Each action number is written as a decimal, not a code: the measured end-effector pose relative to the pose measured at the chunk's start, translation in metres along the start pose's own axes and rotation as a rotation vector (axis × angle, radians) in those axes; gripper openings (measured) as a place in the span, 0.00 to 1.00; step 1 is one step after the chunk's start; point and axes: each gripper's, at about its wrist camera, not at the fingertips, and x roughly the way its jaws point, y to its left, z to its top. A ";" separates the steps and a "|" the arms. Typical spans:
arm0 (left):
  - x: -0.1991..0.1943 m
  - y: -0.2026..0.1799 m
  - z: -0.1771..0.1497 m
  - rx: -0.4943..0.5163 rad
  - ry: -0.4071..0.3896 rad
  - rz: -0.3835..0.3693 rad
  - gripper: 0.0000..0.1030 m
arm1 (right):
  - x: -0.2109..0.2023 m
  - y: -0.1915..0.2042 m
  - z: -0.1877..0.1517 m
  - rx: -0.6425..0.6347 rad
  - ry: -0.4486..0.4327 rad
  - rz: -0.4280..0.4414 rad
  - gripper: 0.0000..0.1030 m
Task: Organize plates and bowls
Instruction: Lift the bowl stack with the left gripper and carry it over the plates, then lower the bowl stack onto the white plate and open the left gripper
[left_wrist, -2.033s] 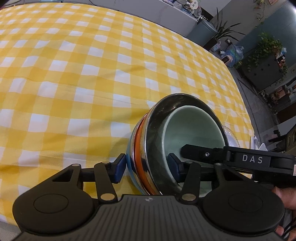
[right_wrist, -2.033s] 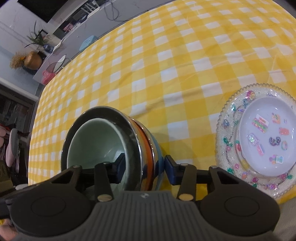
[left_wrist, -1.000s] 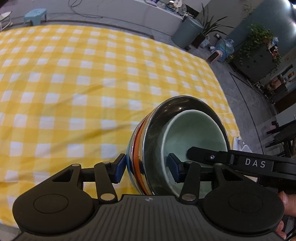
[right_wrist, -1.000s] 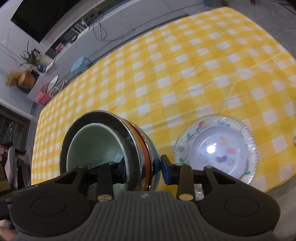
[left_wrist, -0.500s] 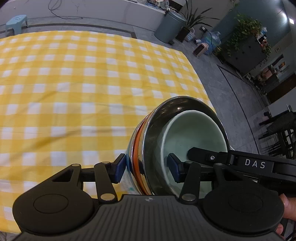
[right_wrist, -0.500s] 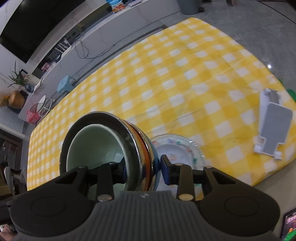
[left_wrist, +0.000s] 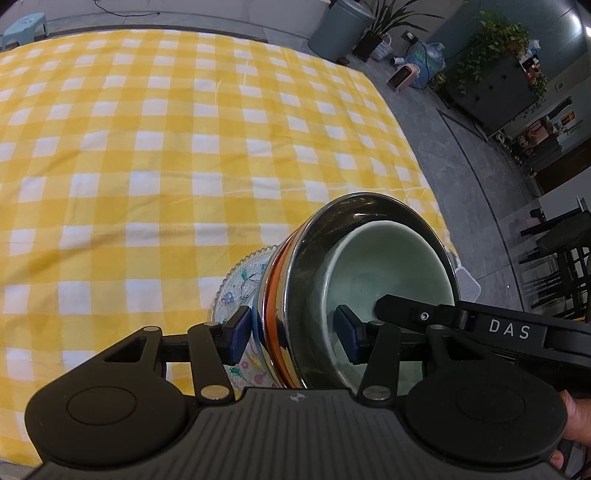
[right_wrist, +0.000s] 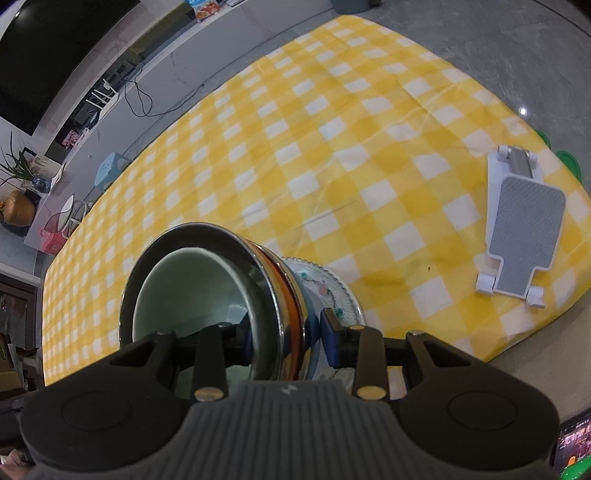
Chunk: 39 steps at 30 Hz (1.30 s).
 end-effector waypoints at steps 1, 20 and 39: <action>0.002 0.001 -0.001 -0.002 0.004 0.000 0.55 | 0.002 -0.001 0.000 0.002 0.003 -0.001 0.33; 0.018 0.005 -0.002 -0.007 0.032 0.001 0.54 | 0.022 -0.012 0.005 0.017 0.023 -0.021 0.33; -0.002 0.005 0.000 0.012 -0.025 0.018 0.53 | 0.015 0.012 -0.006 -0.154 -0.036 -0.080 0.49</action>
